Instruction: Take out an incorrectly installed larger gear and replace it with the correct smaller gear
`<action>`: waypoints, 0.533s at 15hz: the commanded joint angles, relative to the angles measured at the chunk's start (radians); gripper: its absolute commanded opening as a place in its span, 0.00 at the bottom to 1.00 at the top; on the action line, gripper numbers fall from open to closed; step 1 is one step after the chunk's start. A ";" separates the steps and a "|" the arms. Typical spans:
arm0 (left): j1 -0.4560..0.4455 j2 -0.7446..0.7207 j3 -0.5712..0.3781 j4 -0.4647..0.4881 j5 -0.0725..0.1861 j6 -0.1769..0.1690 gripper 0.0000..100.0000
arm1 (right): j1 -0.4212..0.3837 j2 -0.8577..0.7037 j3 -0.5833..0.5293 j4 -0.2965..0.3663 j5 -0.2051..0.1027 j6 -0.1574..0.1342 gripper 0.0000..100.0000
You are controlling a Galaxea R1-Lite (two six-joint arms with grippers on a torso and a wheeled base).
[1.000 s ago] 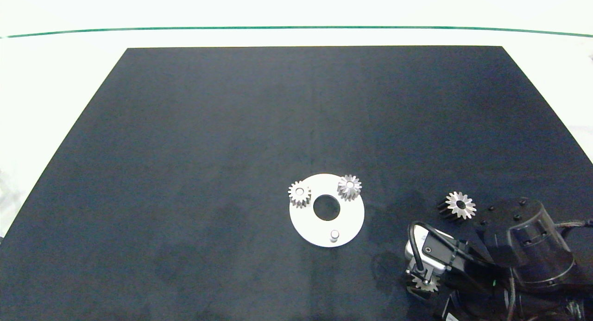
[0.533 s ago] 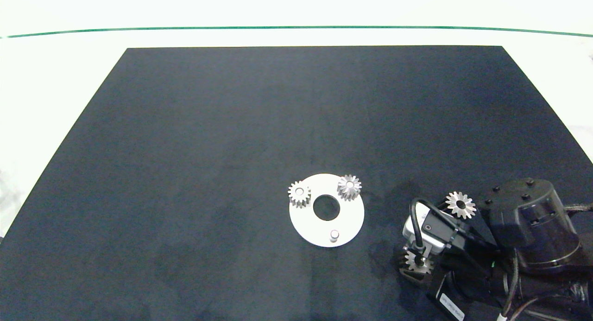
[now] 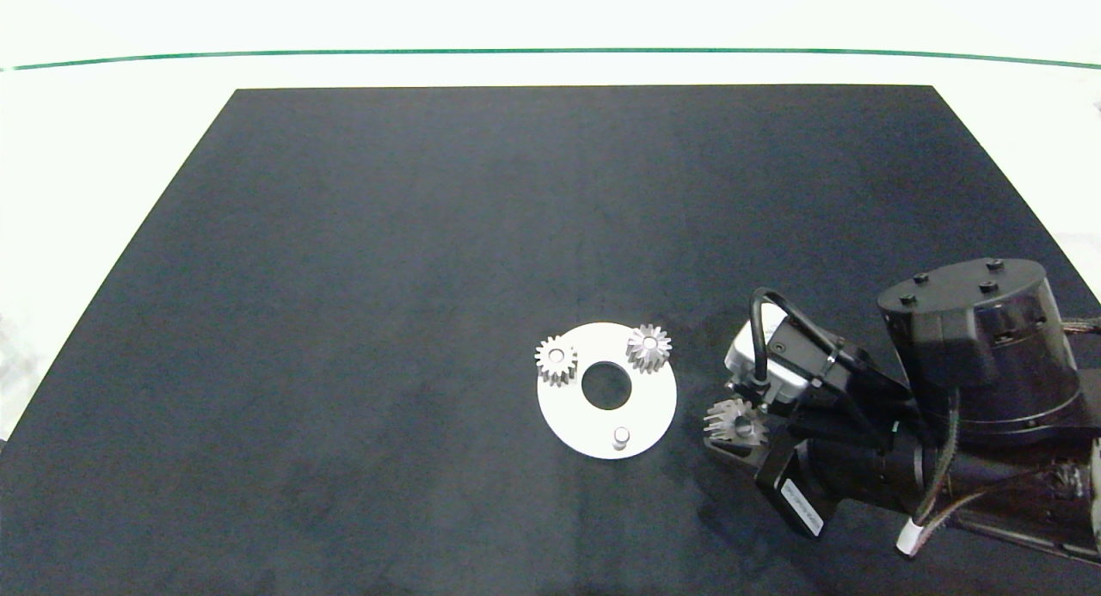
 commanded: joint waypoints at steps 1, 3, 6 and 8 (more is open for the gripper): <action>-0.002 -0.006 0.004 0.002 0.001 0.001 1.00 | 0.053 0.064 -0.064 0.022 -0.001 0.020 0.28; -0.003 -0.007 0.007 0.002 -0.001 0.001 1.00 | 0.082 0.085 -0.113 0.071 -0.001 0.039 0.28; -0.003 -0.009 0.015 0.002 -0.001 0.001 1.00 | 0.096 0.131 -0.180 0.115 -0.001 0.060 0.28; -0.003 -0.012 0.021 0.002 -0.001 0.001 1.00 | 0.099 0.170 -0.210 0.117 -0.001 0.062 0.28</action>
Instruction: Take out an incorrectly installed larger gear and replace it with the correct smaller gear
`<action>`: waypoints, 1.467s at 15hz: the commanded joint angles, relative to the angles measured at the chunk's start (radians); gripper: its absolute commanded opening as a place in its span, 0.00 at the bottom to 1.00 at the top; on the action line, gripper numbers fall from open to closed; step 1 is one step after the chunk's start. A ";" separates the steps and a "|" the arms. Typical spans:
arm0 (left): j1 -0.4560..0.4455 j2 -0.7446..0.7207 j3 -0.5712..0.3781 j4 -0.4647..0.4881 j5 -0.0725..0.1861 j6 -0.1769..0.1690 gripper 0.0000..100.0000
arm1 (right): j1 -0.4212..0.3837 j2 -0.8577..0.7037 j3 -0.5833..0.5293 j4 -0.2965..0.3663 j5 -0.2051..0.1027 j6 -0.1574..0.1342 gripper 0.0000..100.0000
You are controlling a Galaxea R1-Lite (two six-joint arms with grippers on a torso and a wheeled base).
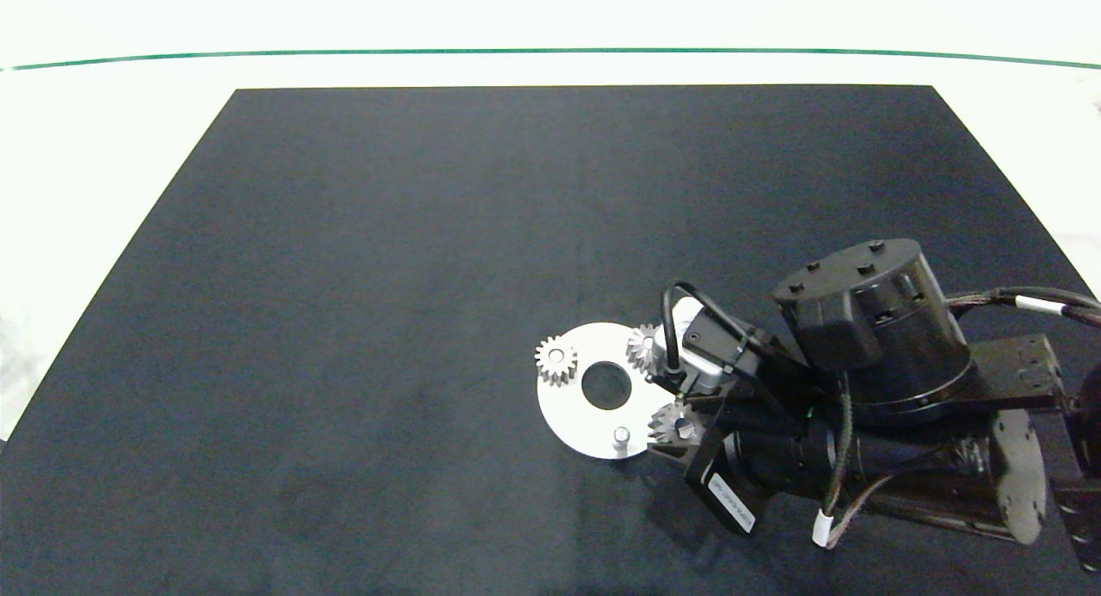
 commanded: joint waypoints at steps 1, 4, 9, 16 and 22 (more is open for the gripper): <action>0.000 -0.007 0.007 0.002 0.000 0.001 1.00 | 0.014 0.070 -0.041 0.002 -0.004 0.000 0.28; 0.000 -0.014 0.010 0.002 0.000 -0.001 1.00 | 0.031 0.105 -0.066 0.002 -0.005 0.003 0.28; -0.001 -0.012 0.017 0.002 0.000 -0.001 1.00 | 0.037 0.131 -0.100 0.003 -0.007 0.004 0.28; -0.001 -0.018 0.030 0.002 -0.001 -0.002 1.00 | 0.045 0.154 -0.110 0.003 -0.007 0.007 0.28; -0.001 -0.020 0.036 0.002 -0.003 -0.004 1.00 | 0.056 0.159 -0.135 0.037 -0.008 0.006 0.28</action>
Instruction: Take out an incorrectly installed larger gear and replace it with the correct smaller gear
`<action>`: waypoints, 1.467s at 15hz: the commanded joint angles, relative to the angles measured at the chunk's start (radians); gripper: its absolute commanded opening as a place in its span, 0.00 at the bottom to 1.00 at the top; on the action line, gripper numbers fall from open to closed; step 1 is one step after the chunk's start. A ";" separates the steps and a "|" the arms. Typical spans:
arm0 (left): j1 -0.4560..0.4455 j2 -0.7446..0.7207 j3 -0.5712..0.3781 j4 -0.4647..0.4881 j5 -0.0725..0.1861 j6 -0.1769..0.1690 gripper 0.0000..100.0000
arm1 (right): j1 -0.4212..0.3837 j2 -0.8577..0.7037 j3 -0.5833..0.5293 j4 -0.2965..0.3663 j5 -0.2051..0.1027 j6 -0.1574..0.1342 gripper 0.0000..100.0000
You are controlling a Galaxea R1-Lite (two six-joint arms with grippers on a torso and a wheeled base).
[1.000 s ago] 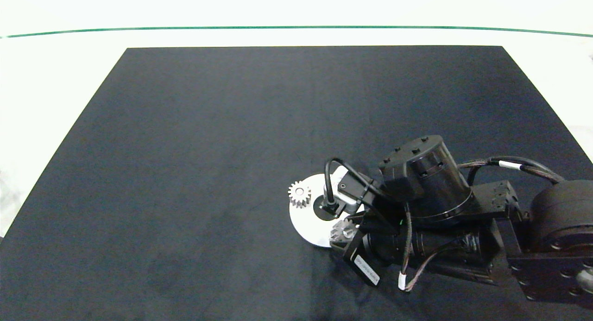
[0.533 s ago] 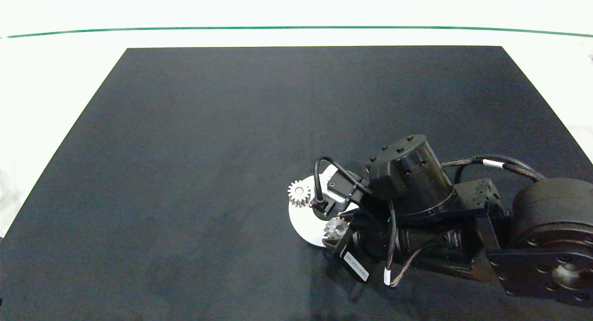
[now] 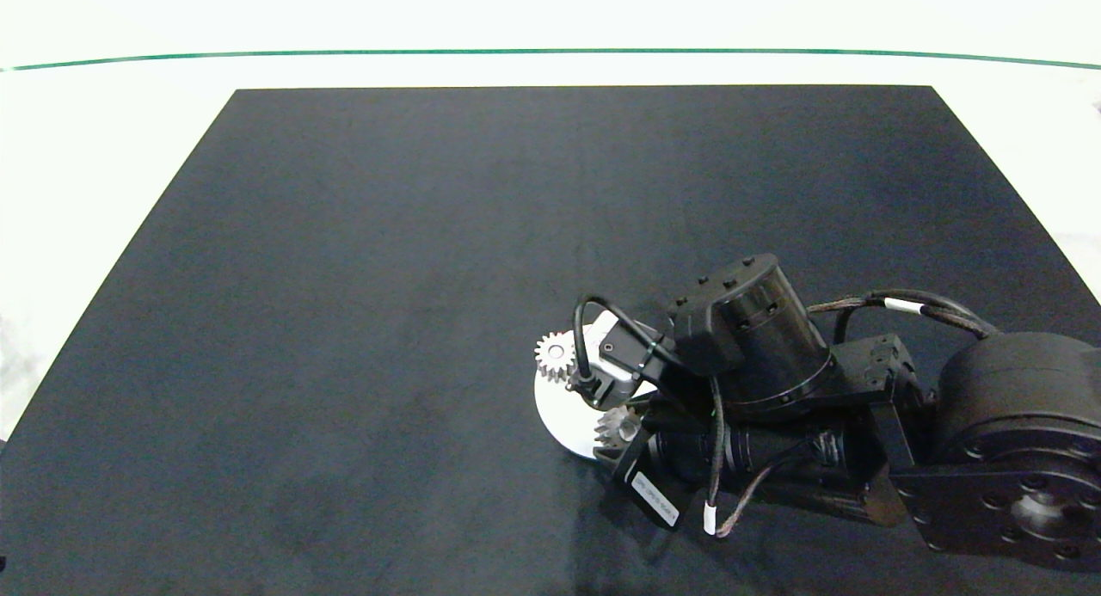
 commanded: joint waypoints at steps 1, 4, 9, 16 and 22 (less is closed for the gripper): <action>0.000 0.001 0.004 0.002 0.000 0.001 1.00 | 0.010 0.008 -0.023 0.028 -0.001 -0.002 0.28; 0.002 -0.001 0.006 0.002 -0.002 0.001 1.00 | 0.012 0.016 -0.053 0.034 -0.002 -0.002 0.28; 0.000 -0.013 0.029 0.001 -0.003 0.001 1.00 | 0.013 0.039 -0.074 0.036 -0.005 0.000 0.28; 0.000 -0.016 0.030 0.001 -0.005 0.001 1.00 | 0.036 0.044 -0.106 0.037 -0.005 0.001 0.28; 0.000 -0.021 0.030 0.002 -0.005 0.001 1.00 | 0.036 0.045 -0.140 0.066 -0.005 0.018 0.28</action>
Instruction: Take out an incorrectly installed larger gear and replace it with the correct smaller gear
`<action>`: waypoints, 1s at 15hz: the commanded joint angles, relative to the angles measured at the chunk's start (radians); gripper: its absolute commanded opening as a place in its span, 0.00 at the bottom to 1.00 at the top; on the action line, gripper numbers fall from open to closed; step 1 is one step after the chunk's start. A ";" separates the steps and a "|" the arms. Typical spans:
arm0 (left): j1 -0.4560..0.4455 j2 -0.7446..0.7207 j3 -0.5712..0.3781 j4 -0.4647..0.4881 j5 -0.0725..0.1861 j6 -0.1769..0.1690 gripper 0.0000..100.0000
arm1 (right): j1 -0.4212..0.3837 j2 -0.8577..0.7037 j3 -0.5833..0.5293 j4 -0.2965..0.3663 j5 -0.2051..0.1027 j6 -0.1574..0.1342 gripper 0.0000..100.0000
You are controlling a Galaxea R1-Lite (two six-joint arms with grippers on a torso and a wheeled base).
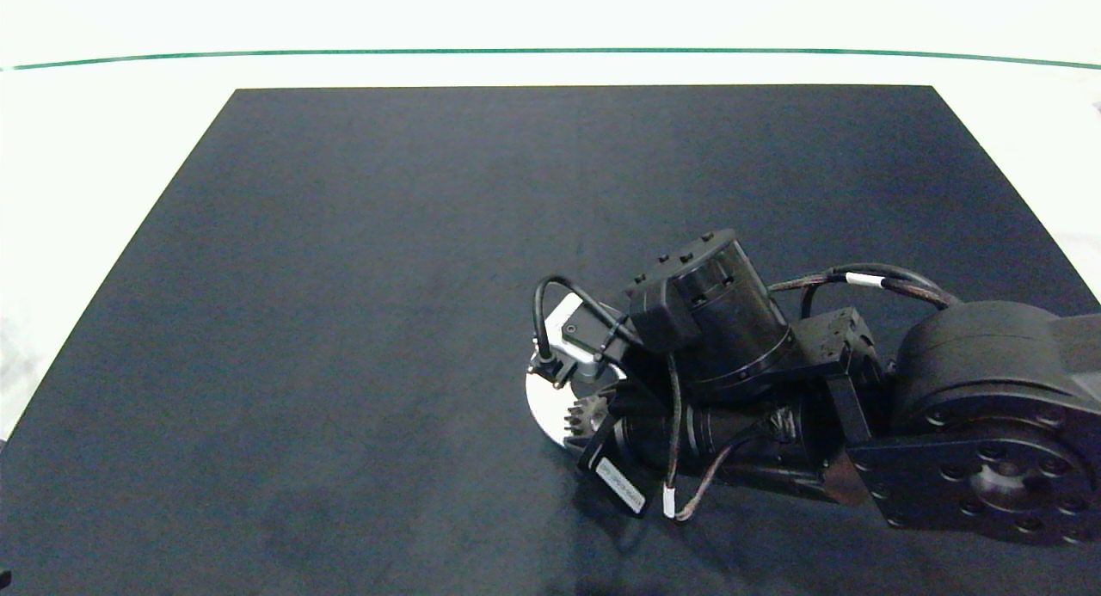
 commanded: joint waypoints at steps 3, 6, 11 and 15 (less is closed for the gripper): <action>0.000 -0.008 0.002 0.004 0.000 0.001 1.00 | 0.000 0.007 -0.010 0.001 -0.001 0.004 0.28; 0.000 -0.013 0.011 0.003 0.000 0.001 1.00 | 0.001 0.022 -0.012 -0.004 0.001 0.006 0.28; 0.000 -0.018 0.012 0.003 0.000 0.001 1.00 | 0.001 0.042 -0.025 -0.007 -0.018 0.006 0.28; -0.002 -0.025 0.015 0.004 0.000 0.001 1.00 | 0.004 0.042 -0.025 -0.006 -0.021 0.006 0.28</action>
